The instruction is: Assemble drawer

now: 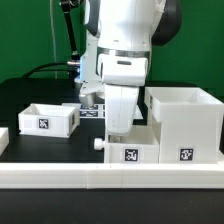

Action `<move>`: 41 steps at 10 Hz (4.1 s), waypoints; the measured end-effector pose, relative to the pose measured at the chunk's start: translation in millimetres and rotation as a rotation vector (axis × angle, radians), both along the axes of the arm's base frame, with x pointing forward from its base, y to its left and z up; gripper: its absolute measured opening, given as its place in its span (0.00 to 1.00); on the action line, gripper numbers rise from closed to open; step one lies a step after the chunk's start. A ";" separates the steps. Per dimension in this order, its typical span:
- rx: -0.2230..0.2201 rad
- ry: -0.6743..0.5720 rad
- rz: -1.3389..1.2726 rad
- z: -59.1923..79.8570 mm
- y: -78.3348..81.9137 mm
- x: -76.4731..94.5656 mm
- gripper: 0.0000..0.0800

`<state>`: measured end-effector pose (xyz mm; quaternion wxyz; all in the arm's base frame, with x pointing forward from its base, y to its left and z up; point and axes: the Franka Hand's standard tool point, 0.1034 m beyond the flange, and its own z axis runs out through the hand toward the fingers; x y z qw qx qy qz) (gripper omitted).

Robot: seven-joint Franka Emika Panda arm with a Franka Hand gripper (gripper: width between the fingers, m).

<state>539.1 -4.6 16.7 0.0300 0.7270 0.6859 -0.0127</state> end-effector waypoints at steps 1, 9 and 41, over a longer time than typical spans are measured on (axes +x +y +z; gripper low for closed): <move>0.000 0.001 0.000 -0.4 -0.2 -0.2 0.05; -0.012 0.006 0.013 -3.1 -0.2 -0.9 0.05; -0.042 0.026 -0.053 12.0 -7.7 38.0 0.81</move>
Offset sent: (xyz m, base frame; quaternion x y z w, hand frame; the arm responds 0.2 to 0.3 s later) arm -0.0054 0.0072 -0.0023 0.0090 -0.0038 -0.1365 0.9906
